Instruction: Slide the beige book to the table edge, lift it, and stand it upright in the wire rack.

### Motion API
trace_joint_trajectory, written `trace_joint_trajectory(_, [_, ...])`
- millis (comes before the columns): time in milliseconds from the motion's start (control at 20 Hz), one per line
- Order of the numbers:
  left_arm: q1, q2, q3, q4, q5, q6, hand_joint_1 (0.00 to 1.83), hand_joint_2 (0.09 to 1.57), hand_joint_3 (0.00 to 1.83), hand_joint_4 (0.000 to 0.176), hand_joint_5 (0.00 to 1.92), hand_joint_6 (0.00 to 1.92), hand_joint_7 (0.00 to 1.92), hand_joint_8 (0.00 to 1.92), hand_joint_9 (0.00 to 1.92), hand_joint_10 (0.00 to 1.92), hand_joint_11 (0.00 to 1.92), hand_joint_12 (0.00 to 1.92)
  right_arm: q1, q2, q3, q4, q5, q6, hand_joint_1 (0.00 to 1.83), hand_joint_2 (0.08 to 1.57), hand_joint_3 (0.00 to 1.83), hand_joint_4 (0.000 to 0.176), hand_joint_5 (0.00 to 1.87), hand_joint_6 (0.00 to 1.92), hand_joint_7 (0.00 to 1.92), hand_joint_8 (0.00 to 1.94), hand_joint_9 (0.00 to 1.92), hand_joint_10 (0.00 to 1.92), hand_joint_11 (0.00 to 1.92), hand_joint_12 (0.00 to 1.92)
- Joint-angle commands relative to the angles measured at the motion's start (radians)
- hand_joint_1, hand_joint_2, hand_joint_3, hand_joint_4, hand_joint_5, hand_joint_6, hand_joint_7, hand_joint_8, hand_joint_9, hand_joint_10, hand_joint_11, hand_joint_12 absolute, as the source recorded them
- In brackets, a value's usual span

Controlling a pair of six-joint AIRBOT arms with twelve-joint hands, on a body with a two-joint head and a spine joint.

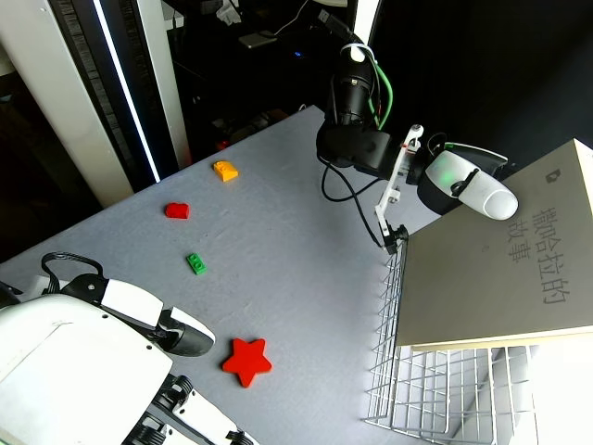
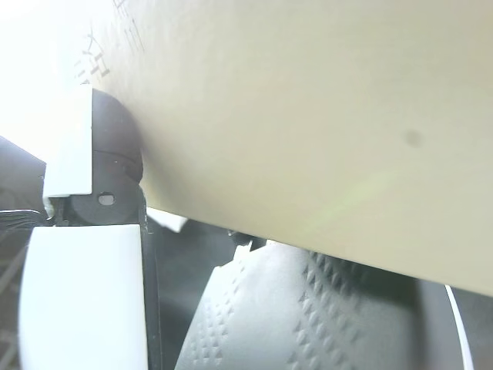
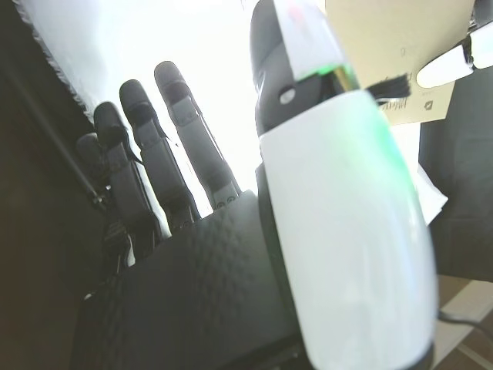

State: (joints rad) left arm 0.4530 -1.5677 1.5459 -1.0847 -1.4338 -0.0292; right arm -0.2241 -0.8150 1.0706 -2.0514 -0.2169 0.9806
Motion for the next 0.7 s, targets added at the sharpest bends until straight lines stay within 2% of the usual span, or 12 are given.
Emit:
trace_joint_trajectory(0, [-0.009,0.011,0.009,0.079,-0.099,-0.017,1.15,1.23,0.00,0.026,0.77,1.32,0.75,1.34,0.61,1.00,0.43,1.48,0.006,0.007,-0.003,-0.013,-0.068,0.006,0.24,1.19,0.00,0.000,0.41,0.01,0.42,0.01,0.44,0.01,0.01,1.01])
trace_joint_trajectory(50, [-0.009,0.012,0.008,0.079,-0.100,-0.017,1.15,1.23,0.00,0.020,0.80,1.31,0.74,1.33,0.61,0.94,0.41,1.47,0.006,0.007,-0.003,-0.013,-0.068,0.006,0.24,1.19,0.00,0.000,0.41,0.01,0.43,0.01,0.44,0.01,0.01,1.00])
trace_joint_trajectory(100, [-0.010,0.013,0.008,0.079,-0.100,-0.017,1.12,1.21,0.00,0.000,0.80,1.25,0.69,0.80,0.64,0.82,0.46,1.36,0.006,0.007,-0.003,-0.013,-0.068,0.006,0.23,1.18,0.00,0.000,0.39,0.00,0.41,0.00,0.41,0.00,0.00,1.00])
trace_joint_trajectory(150, [-0.010,0.013,0.008,0.079,-0.100,-0.017,1.12,1.19,0.00,0.000,0.82,1.21,0.77,0.49,0.70,0.68,0.51,1.29,0.006,0.007,-0.003,-0.013,-0.068,0.007,0.23,1.18,0.00,0.000,0.40,0.00,0.41,0.00,0.41,0.00,0.00,1.00])
trace_joint_trajectory(200, [-0.010,0.013,0.008,0.079,-0.100,-0.017,1.11,1.20,0.00,0.000,0.80,1.24,0.81,0.30,0.73,0.55,0.54,1.23,0.006,0.007,-0.003,-0.013,-0.068,0.008,0.24,1.18,0.00,0.000,0.40,0.00,0.41,0.00,0.41,0.00,0.00,1.00])
trace_joint_trajectory(250, [-0.009,0.014,0.008,0.079,-0.100,-0.017,1.10,1.19,0.00,0.000,0.82,1.22,0.86,0.19,0.77,0.47,0.56,1.18,0.006,0.007,-0.003,-0.013,-0.068,0.008,0.23,1.18,0.00,0.000,0.40,0.00,0.41,0.00,0.41,0.00,0.00,0.99])
trace_joint_trajectory(300, [-0.009,0.015,0.008,0.079,-0.100,-0.017,1.05,1.13,0.00,0.000,0.68,0.68,0.86,0.13,0.77,0.41,0.54,1.16,0.006,0.007,-0.003,-0.013,-0.068,0.008,0.24,1.18,0.00,0.000,0.40,0.00,0.41,0.00,0.41,0.00,0.00,0.99])
trace_joint_trajectory(350, [-0.009,0.015,0.008,0.079,-0.100,-0.017,1.02,1.10,0.00,0.000,0.69,0.37,0.84,0.06,0.77,0.33,0.51,1.15,0.007,0.007,-0.003,-0.013,-0.068,0.008,0.23,1.18,0.00,0.000,0.40,0.00,0.42,0.00,0.42,0.00,0.01,1.00])
trace_joint_trajectory(400, [-0.008,0.016,0.007,0.079,-0.100,-0.017,1.02,1.08,0.00,0.000,0.74,0.20,0.83,0.03,0.78,0.27,0.48,1.14,0.006,0.007,-0.003,-0.013,-0.068,0.008,0.23,1.18,0.00,0.000,0.39,0.00,0.41,0.00,0.41,0.00,0.00,1.00])
trace_joint_trajectory(500, [-0.008,0.017,0.007,0.079,-0.100,-0.017,0.89,1.10,0.00,0.000,0.73,0.05,0.74,0.00,0.69,0.13,0.32,1.16,0.005,0.007,-0.003,-0.013,-0.068,0.008,0.24,1.18,0.00,0.000,0.40,0.00,0.41,0.00,0.41,0.00,0.00,1.00])
trace_joint_trajectory(600, [-0.008,0.017,0.008,0.079,-0.100,-0.014,0.68,1.12,0.01,0.000,0.65,0.00,0.62,0.00,0.57,0.05,0.17,1.10,0.005,0.007,-0.003,-0.013,-0.068,0.008,0.23,1.18,0.00,0.000,0.41,0.01,0.41,0.00,0.42,0.00,0.00,1.01])
trace_joint_trajectory(650, [-0.008,0.019,0.007,0.079,-0.101,-0.013,0.68,1.12,0.01,0.000,0.65,0.00,0.62,0.00,0.57,0.05,0.17,1.10,0.005,0.007,-0.003,-0.013,-0.069,0.008,0.23,1.18,0.00,0.000,0.41,0.01,0.41,0.00,0.42,0.00,0.00,1.01])
